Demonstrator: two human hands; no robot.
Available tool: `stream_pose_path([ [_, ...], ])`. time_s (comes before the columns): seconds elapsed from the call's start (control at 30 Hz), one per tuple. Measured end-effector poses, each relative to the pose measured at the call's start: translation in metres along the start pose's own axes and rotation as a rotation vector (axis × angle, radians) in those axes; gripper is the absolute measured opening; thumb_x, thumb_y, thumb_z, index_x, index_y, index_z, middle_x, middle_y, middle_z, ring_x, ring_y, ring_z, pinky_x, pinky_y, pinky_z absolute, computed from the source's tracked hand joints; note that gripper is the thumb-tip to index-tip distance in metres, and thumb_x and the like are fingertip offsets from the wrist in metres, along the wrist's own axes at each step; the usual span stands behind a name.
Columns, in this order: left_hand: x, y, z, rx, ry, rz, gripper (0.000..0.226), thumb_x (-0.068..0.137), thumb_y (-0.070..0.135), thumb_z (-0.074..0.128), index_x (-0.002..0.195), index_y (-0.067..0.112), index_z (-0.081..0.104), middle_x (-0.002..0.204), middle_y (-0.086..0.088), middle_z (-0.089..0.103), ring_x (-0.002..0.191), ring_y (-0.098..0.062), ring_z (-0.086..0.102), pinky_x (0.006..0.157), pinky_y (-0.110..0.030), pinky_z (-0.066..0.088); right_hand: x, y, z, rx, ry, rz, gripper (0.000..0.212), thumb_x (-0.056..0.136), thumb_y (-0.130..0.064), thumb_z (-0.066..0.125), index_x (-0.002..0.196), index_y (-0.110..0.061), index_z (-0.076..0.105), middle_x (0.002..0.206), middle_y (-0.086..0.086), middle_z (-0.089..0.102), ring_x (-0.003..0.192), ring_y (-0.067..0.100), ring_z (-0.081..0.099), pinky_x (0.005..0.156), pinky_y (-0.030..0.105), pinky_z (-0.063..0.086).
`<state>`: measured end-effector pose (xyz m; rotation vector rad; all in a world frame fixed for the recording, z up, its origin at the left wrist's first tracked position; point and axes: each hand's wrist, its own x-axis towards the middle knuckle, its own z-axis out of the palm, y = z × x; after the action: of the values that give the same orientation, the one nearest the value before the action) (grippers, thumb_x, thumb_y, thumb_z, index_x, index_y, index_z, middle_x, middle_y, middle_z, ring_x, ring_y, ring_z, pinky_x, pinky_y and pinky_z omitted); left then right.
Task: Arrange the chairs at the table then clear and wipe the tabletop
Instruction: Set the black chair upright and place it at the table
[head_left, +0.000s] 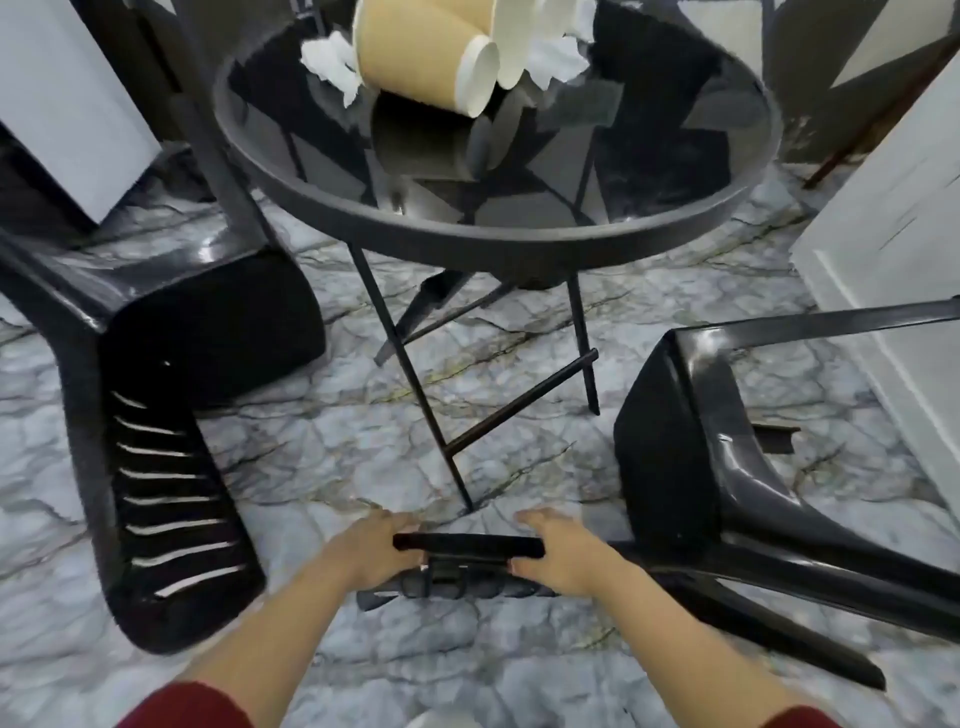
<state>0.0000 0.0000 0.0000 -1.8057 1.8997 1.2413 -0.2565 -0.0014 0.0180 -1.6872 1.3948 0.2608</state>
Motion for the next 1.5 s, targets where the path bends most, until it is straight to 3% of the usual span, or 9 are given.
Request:
stream_pose_path([
  [0.13, 0.015, -0.02, 0.021, -0.296, 0.024, -0.001, 0.054, 0.085, 0.042, 0.062, 0.134, 0.028, 0.044, 0.131, 0.003, 0.043, 0.125, -0.018, 0.042, 0.107, -0.029, 0.033, 0.023, 0.015, 0.02, -0.008, 0.029, -0.055, 0.065, 0.085, -0.045, 0.059, 0.142, -0.027, 0.034, 0.147, 0.004, 0.037, 0.134, 0.025, 0.033, 0.112, 0.036, 0.028],
  [0.23, 0.02, -0.03, 0.03, -0.509, 0.084, 0.013, 0.033, 0.081, 0.029, 0.071, 0.112, 0.027, 0.06, 0.114, 0.002, 0.06, 0.11, -0.018, 0.056, 0.099, -0.029, 0.043, 0.032, 0.022, 0.026, -0.024, 0.041, -0.112, 0.055, 0.086, -0.049, 0.054, 0.137, -0.034, 0.04, 0.134, 0.0, 0.052, 0.123, 0.022, 0.047, 0.104, 0.034, 0.037],
  [0.33, 0.015, -0.027, 0.035, -0.514, 0.17, 0.028, 0.018, 0.077, 0.025, 0.074, 0.092, 0.027, 0.064, 0.092, 0.003, 0.067, 0.093, -0.016, 0.062, 0.078, -0.015, 0.045, 0.029, 0.02, 0.023, 0.003, 0.029, -0.13, 0.045, 0.087, -0.045, 0.055, 0.13, -0.036, 0.046, 0.124, -0.005, 0.06, 0.113, 0.017, 0.055, 0.097, 0.032, 0.042],
  [0.53, -0.025, 0.022, -0.011, -0.483, 0.281, 0.066, 0.019, 0.069, 0.035, 0.079, 0.085, 0.03, 0.07, 0.08, 0.005, 0.072, 0.079, -0.008, 0.065, 0.072, -0.023, 0.05, -0.02, 0.011, -0.015, 0.168, 0.159, -0.132, 0.035, 0.083, -0.042, 0.058, 0.117, -0.045, 0.054, 0.107, -0.022, 0.063, 0.104, 0.006, 0.057, 0.095, 0.03, 0.044],
  [0.73, -0.111, 0.109, -0.108, -0.378, 0.391, 0.207, 0.019, 0.062, 0.044, 0.08, 0.073, 0.033, 0.07, 0.063, 0.013, 0.072, 0.059, 0.003, 0.063, 0.05, -0.009, 0.041, -0.106, -0.033, -0.078, 0.353, 0.336, -0.132, 0.043, 0.078, -0.05, 0.064, 0.12, -0.043, 0.055, 0.116, -0.019, 0.061, 0.106, 0.002, 0.056, 0.09, 0.021, 0.045],
  [0.9, -0.178, 0.16, -0.146, -0.369, 0.438, 0.247, 0.027, 0.052, 0.046, 0.085, 0.07, 0.033, 0.07, 0.058, 0.006, 0.071, 0.054, -0.004, 0.063, 0.047, -0.015, 0.043, -0.18, -0.066, -0.107, 0.447, 0.378, -0.175, 0.028, 0.083, -0.043, 0.062, 0.109, -0.053, 0.057, 0.108, -0.022, 0.065, 0.098, -0.004, 0.059, 0.086, 0.02, 0.049],
  [1.07, -0.224, 0.199, -0.165, -0.294, 0.498, 0.336, 0.025, 0.044, 0.05, 0.084, 0.054, 0.046, 0.062, 0.056, 0.023, 0.066, 0.059, 0.002, 0.061, 0.052, -0.014, 0.044, -0.232, -0.086, -0.117, 0.469, 0.463, -0.171, 0.032, 0.082, -0.038, 0.065, 0.112, -0.046, 0.058, 0.11, -0.018, 0.064, 0.102, 0.0, 0.058, 0.089, 0.02, 0.046],
  [1.3, -0.264, 0.271, -0.145, -0.241, 0.542, 0.484, 0.026, 0.05, 0.051, 0.082, 0.062, 0.042, 0.061, 0.052, 0.018, 0.059, 0.056, 0.006, 0.055, 0.051, -0.01, 0.039, -0.293, -0.084, -0.131, 0.438, 0.64, -0.223, 0.035, 0.081, -0.026, 0.068, 0.101, -0.052, 0.055, 0.1, -0.017, 0.063, 0.092, -0.013, 0.053, 0.075, 0.001, 0.037],
  [1.5, -0.302, 0.328, -0.119, -0.228, 0.474, 0.645, 0.051, 0.068, 0.043, 0.076, 0.109, 0.048, 0.047, 0.103, 0.021, 0.064, 0.093, 0.001, 0.059, 0.081, -0.02, 0.046, -0.357, -0.041, -0.136, 0.471, 0.701, -0.193, 0.031, 0.083, -0.028, 0.066, 0.104, -0.048, 0.056, 0.103, -0.018, 0.065, 0.095, -0.008, 0.056, 0.077, 0.004, 0.039],
])
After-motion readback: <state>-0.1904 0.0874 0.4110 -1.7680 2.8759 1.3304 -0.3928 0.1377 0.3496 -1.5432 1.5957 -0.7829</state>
